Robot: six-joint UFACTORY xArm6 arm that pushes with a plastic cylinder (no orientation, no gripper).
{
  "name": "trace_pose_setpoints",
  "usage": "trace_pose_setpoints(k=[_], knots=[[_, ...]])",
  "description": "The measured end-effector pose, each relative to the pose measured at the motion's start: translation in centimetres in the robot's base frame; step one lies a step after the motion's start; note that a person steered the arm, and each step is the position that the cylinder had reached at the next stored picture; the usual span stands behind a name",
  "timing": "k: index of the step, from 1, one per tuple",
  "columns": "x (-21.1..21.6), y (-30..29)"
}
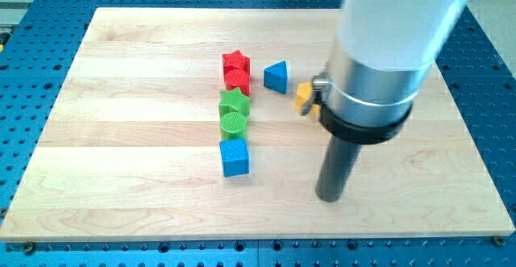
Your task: Move the green circle top left side of the cube
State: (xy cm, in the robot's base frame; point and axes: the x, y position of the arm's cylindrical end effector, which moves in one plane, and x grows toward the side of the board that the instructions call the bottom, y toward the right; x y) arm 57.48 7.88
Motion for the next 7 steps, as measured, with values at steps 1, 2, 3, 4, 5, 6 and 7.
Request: trace_pose_setpoints(k=[1,2,3,4,5,6,7], knots=[[0.0,-1.7],[0.0,-2.6],[0.0,-3.0],[0.0,-3.8],[0.3,-3.9],[-1.4,-4.0],[-3.8,-4.6]])
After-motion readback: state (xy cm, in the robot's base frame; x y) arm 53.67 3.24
